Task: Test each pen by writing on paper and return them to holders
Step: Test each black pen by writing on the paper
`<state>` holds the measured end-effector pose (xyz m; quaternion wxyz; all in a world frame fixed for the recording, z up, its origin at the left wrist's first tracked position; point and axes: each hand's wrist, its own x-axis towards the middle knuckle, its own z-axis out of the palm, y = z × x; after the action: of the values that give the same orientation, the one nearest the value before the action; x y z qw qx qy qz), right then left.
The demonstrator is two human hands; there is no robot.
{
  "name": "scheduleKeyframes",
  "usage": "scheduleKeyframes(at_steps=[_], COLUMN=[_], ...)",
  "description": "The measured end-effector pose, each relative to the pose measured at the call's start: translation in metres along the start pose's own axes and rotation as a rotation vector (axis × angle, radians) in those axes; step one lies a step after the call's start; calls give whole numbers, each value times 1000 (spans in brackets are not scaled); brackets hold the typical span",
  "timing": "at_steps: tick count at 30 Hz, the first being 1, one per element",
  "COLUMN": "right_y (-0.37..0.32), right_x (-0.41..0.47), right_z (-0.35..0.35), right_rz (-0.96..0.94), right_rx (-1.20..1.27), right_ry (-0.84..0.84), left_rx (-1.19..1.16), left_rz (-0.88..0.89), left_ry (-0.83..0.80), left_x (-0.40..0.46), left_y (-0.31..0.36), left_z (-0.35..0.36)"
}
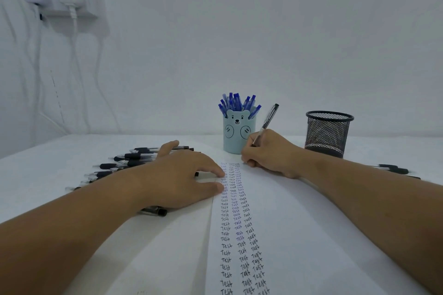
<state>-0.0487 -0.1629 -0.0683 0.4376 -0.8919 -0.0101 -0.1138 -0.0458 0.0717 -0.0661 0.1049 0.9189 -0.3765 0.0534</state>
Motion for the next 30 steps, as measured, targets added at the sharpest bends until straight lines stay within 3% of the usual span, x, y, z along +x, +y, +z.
scheduleKeyframes(at_steps=[30], right_y=[-1], right_x=[-1], right_z=[1], right_rz=[-54], right_rx=[-120], right_ry=[41], left_rx=[-10], left_rz=[-9], left_ry=[-16], left_x=[-4], left_y=[3], left_z=[-2])
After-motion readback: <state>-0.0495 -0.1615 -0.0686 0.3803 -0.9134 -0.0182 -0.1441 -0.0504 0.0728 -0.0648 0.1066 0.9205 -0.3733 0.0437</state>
